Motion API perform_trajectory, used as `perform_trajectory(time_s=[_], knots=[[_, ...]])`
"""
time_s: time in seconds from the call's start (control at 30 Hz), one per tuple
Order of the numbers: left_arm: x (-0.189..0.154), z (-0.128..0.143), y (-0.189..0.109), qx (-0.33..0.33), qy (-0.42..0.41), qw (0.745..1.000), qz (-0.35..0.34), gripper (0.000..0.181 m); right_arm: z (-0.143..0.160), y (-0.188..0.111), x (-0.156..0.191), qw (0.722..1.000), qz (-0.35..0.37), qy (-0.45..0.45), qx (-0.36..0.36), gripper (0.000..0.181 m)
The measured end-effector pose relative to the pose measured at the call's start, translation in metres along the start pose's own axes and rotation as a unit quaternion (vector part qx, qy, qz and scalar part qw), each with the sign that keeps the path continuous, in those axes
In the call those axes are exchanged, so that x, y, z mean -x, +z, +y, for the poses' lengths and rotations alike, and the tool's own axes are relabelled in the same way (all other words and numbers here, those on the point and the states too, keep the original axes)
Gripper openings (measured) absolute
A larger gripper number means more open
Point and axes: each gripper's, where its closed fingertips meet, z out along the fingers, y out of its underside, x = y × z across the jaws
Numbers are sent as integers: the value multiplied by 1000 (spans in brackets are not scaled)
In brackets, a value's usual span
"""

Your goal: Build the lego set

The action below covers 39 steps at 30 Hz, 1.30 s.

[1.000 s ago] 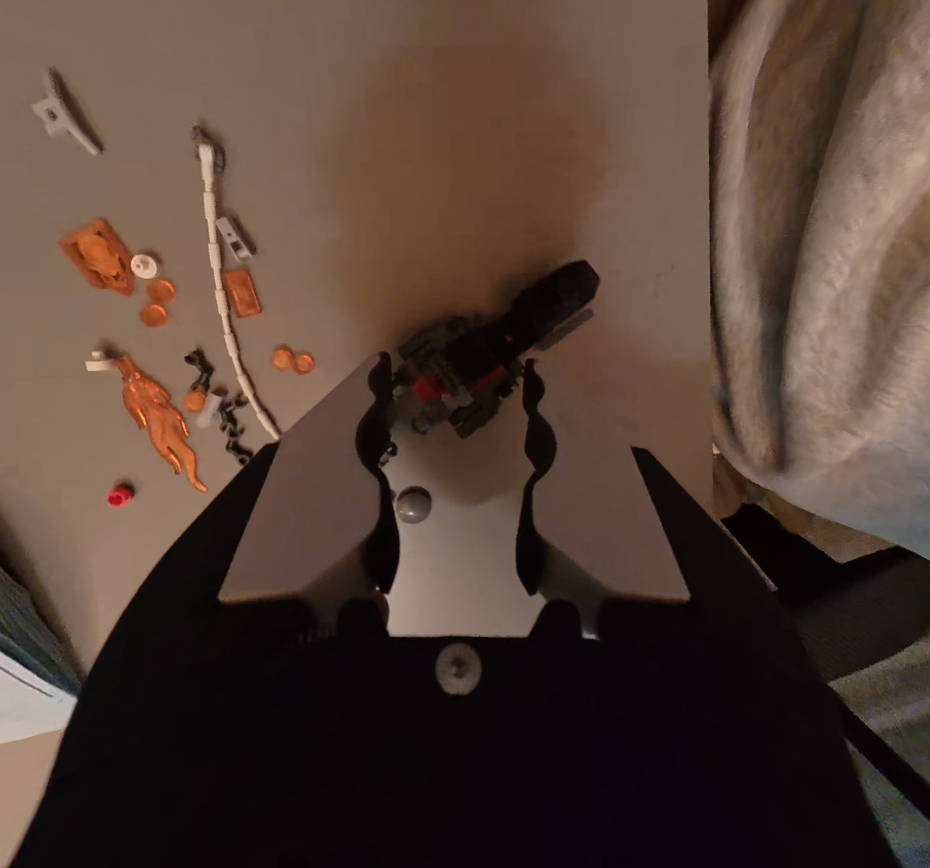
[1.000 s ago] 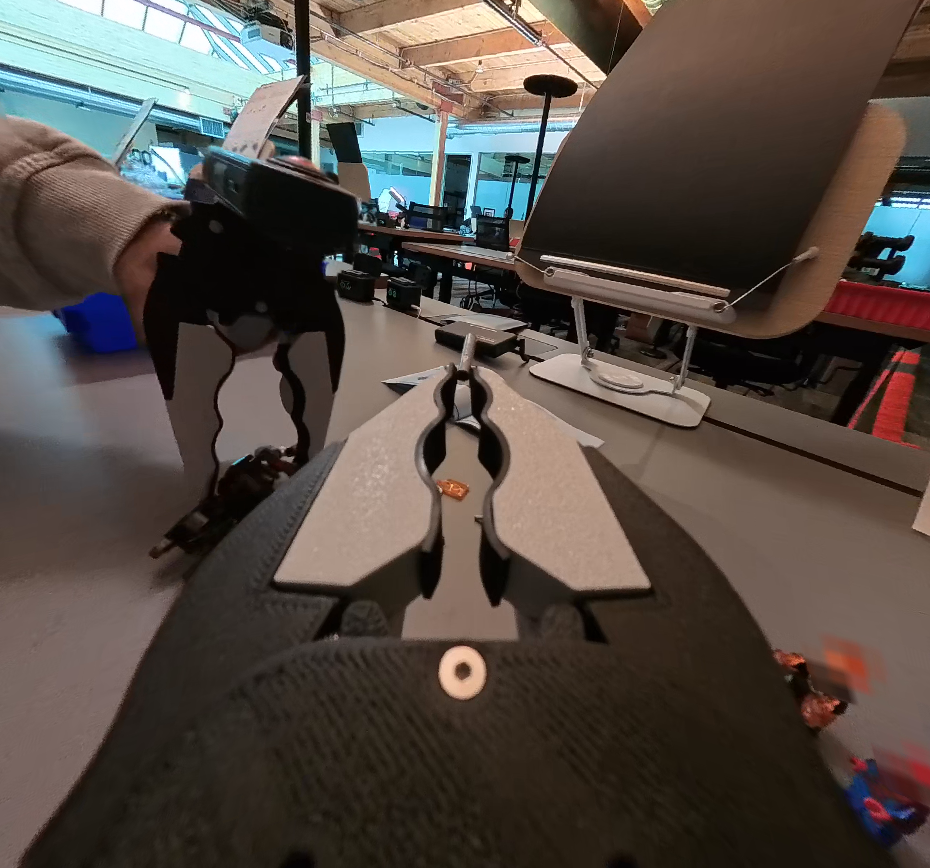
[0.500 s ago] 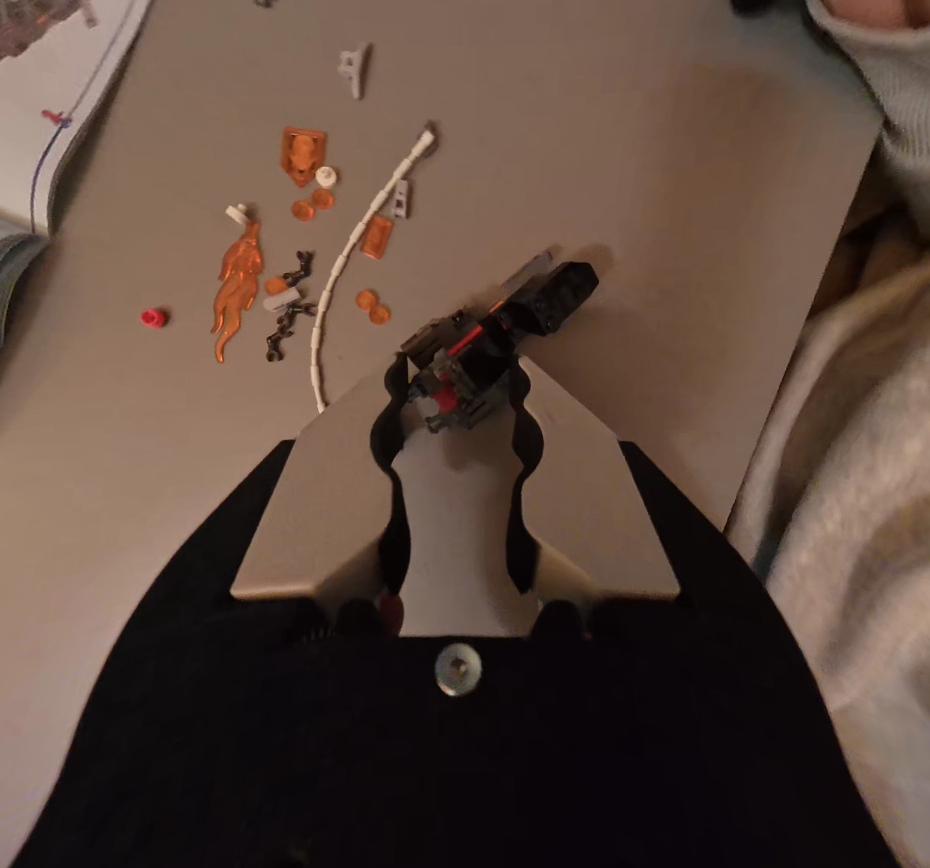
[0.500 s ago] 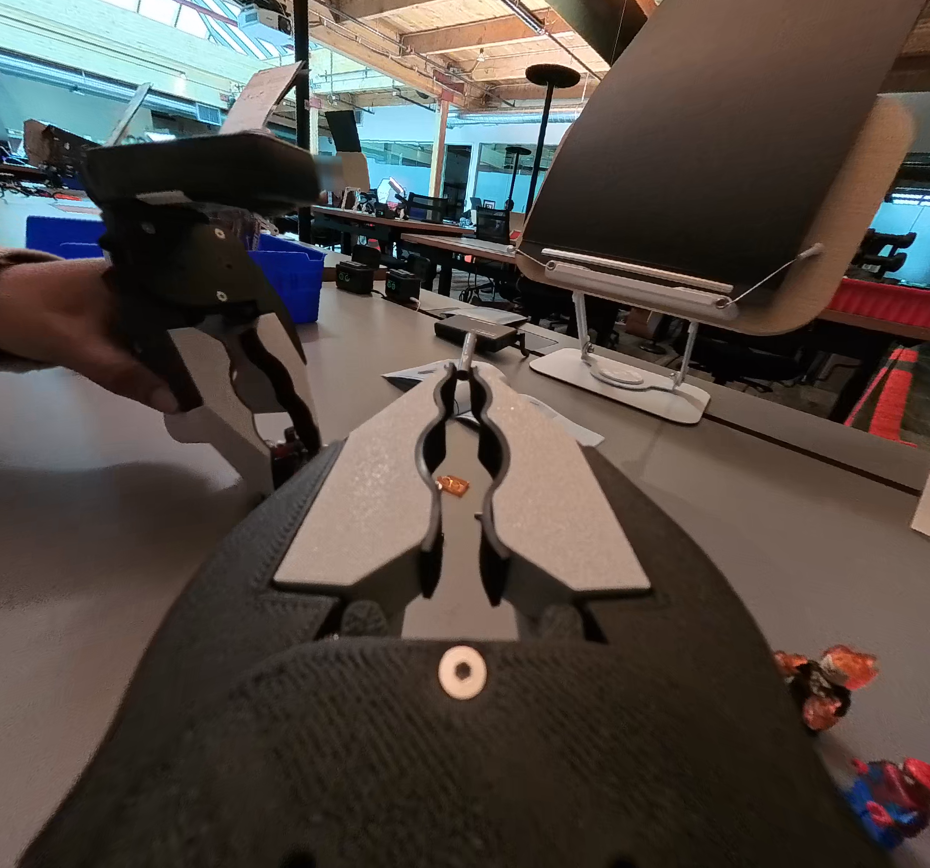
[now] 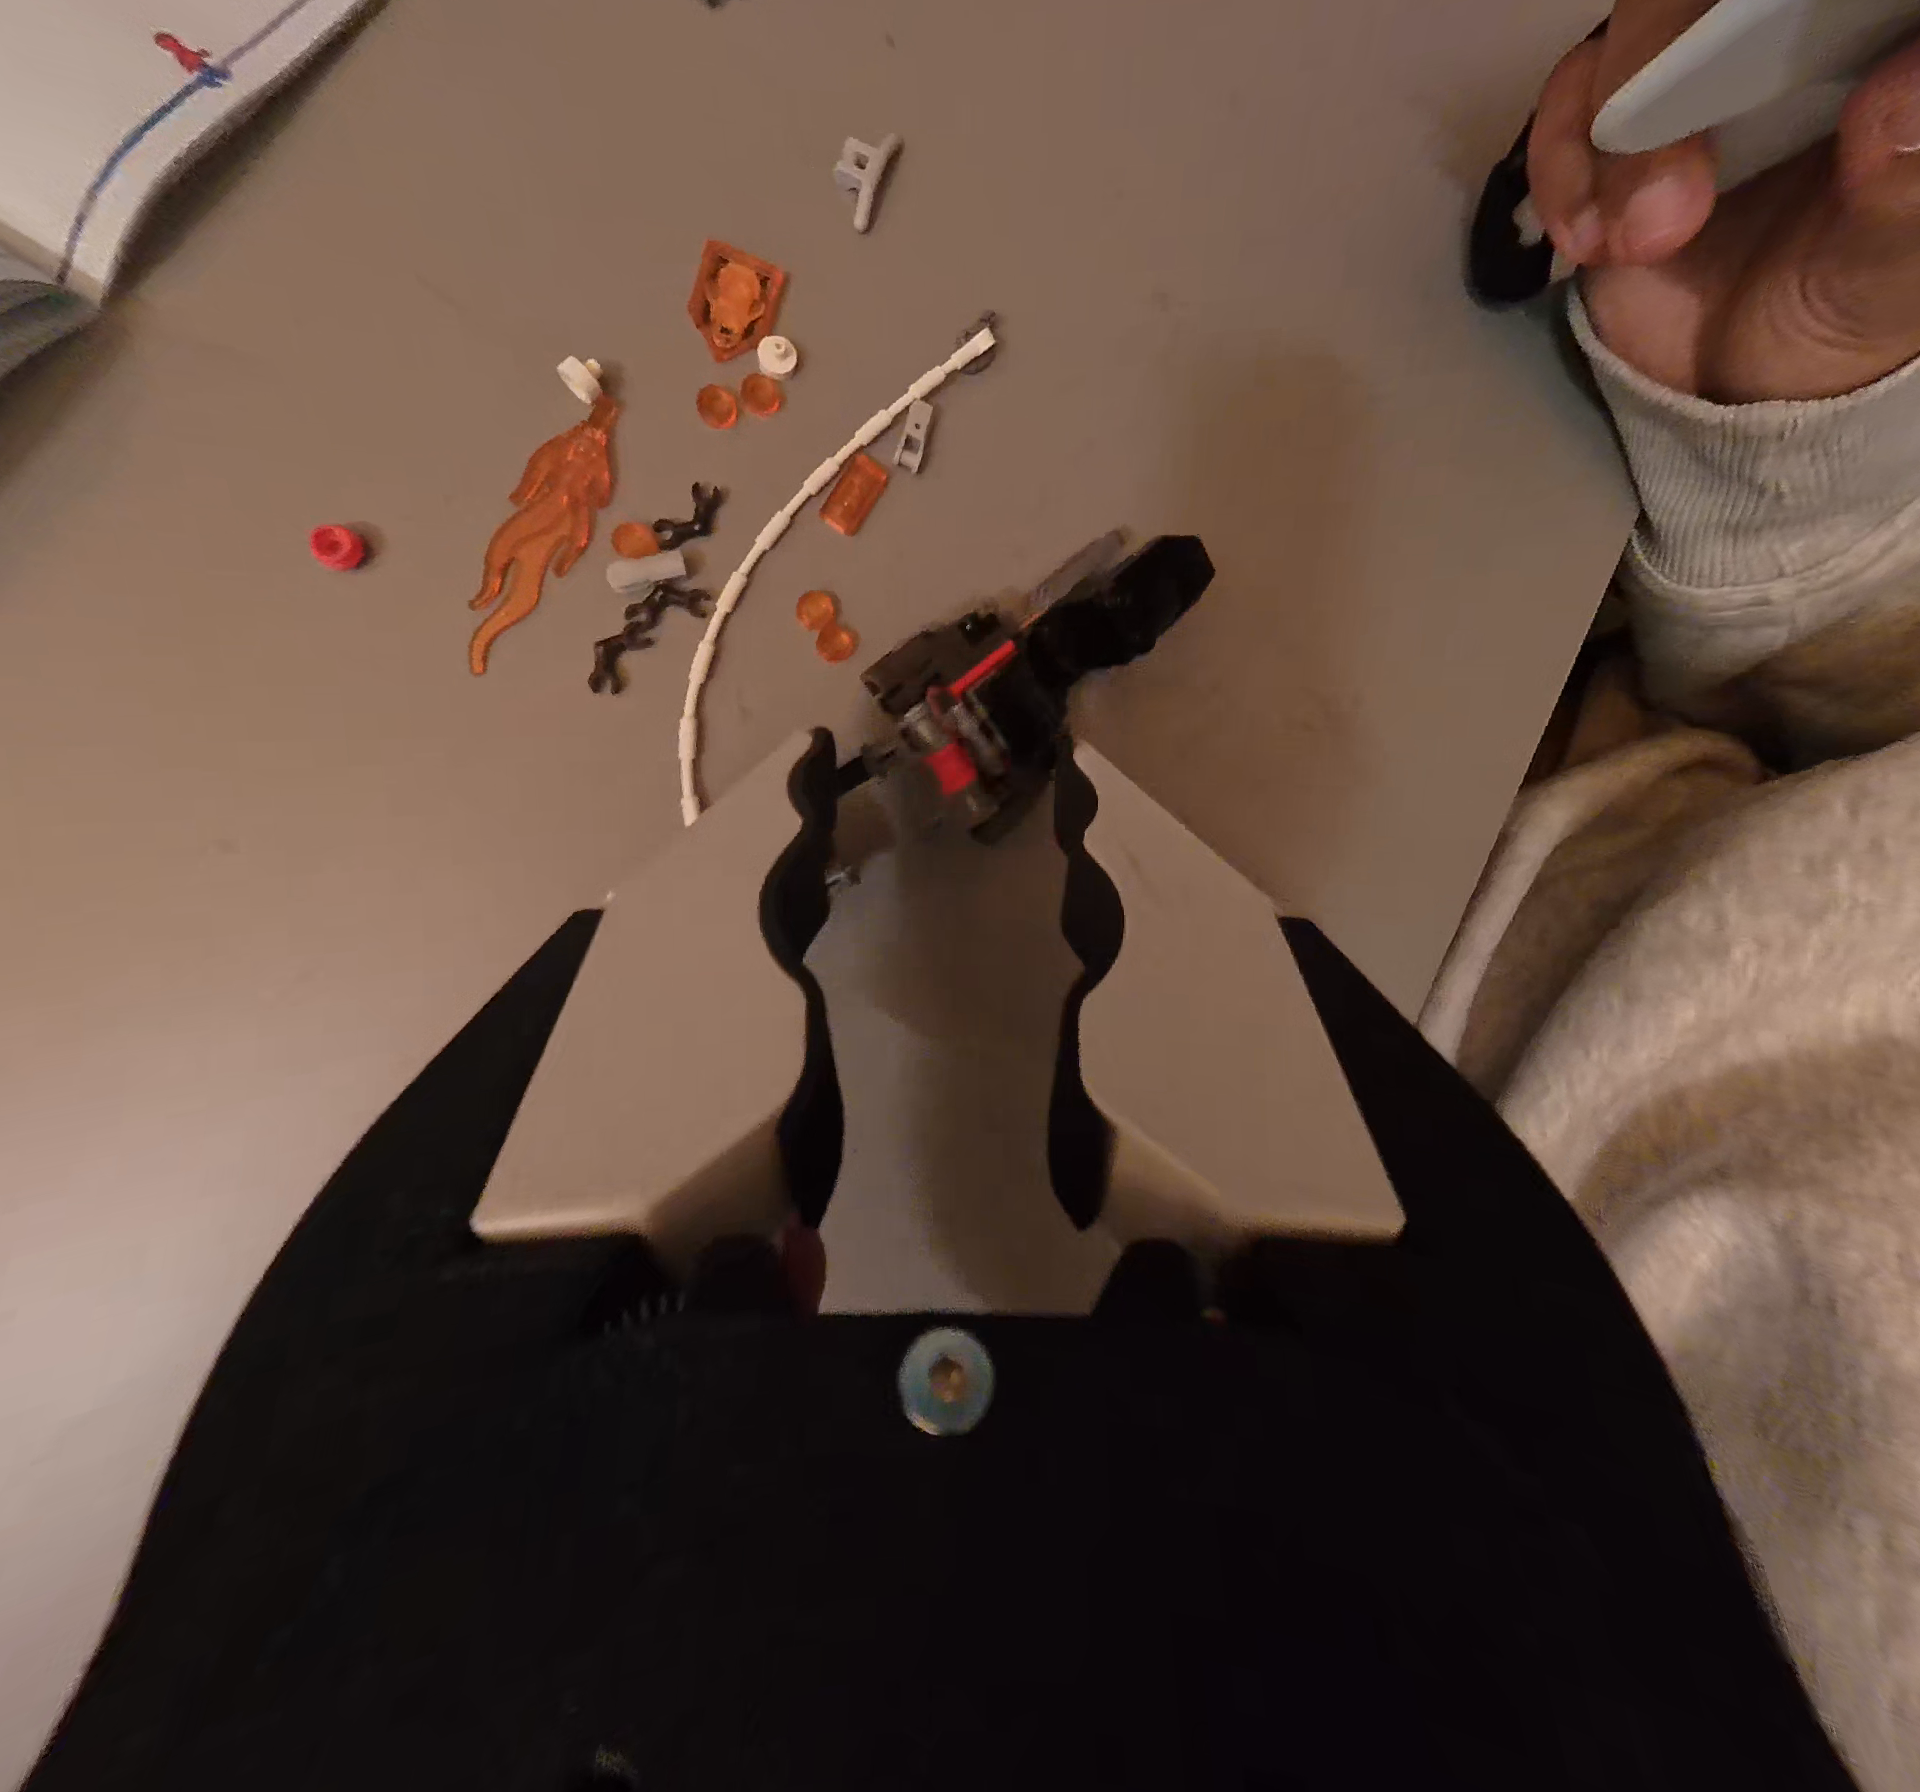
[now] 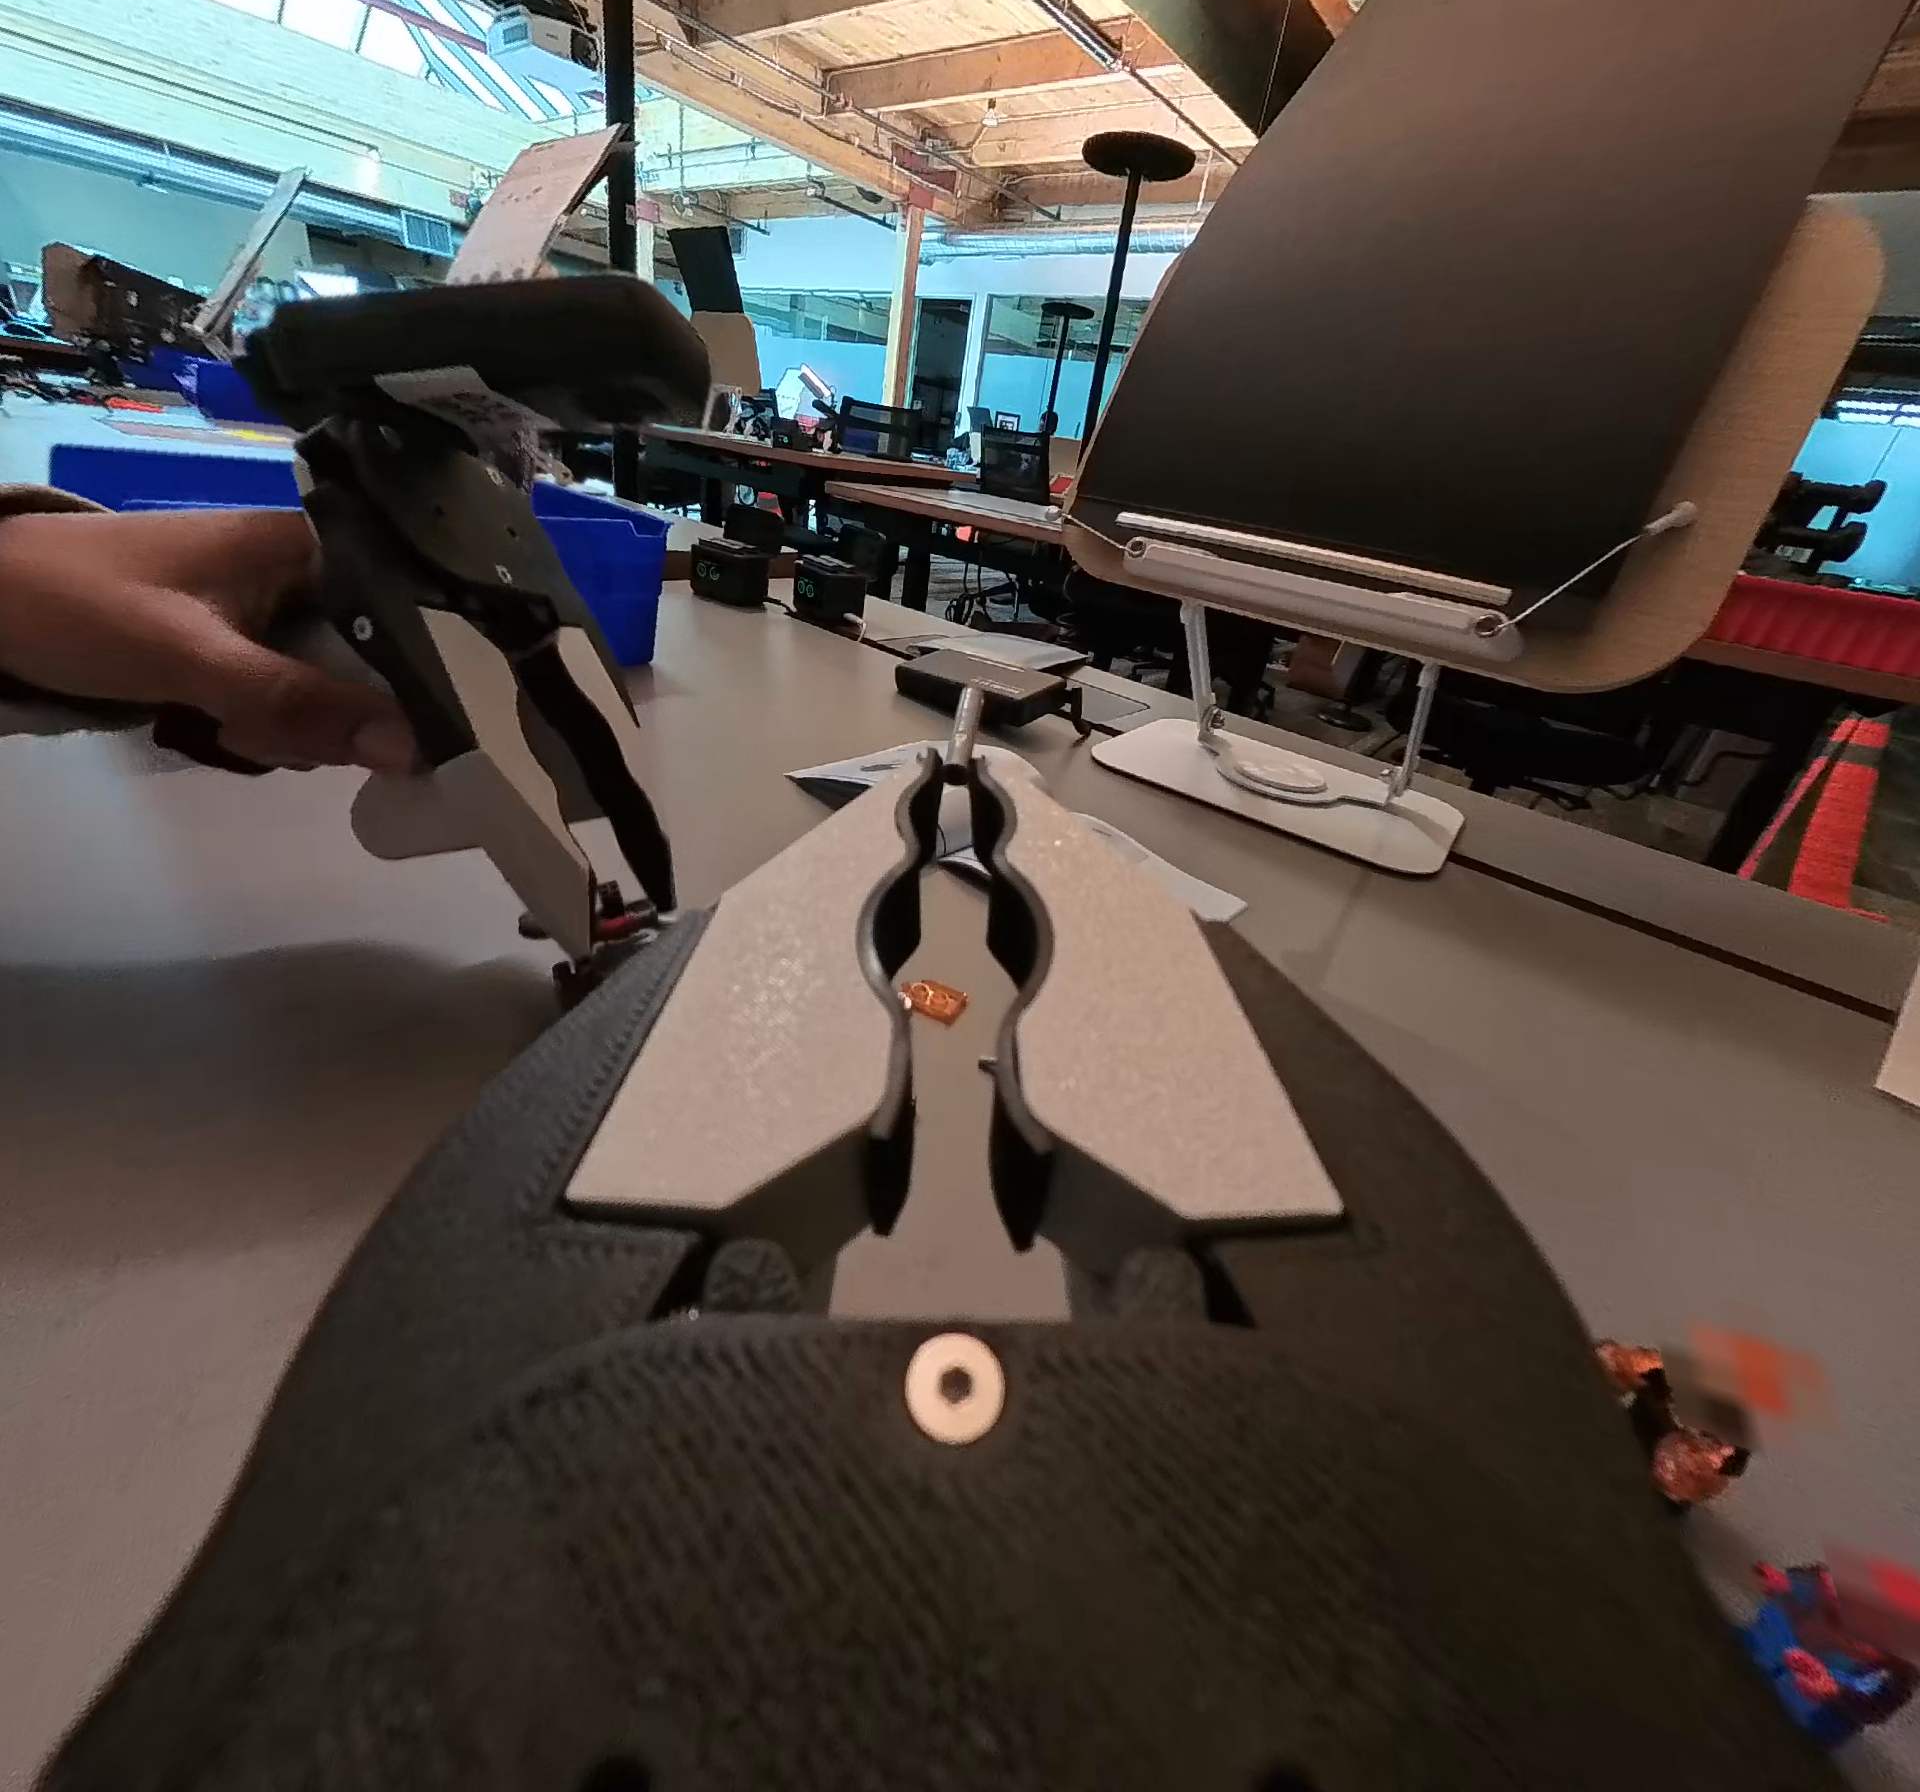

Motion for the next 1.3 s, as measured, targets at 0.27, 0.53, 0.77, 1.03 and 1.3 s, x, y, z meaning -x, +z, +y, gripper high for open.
perform_trajectory(time_s=[0.27, 0.53, 0.77, 1.03, 1.3], knots=[[0, -17, -18, -51, 38, 998, -1, 47, 1, 0, 0, 1000, 1, -2, 2, 3], [-4, -14, -6, -11, 189, 980, -62, 52, 1, 0, 0, 1000, -1, -2, 3, 3], [6, -43, -21, -104, 202, 968, -110, 54, 0, -1, 0, 1000, -1, -2, 3, 3], [7, -63, -53, -215, 122, 966, -71, 55, 1, -1, 0, 1000, -3, -3, 3, 3], [21, -58, -50, -206, 145, 956, -150, 49, 1, -1, 0, 1000, -3, -3, 4, 3]])
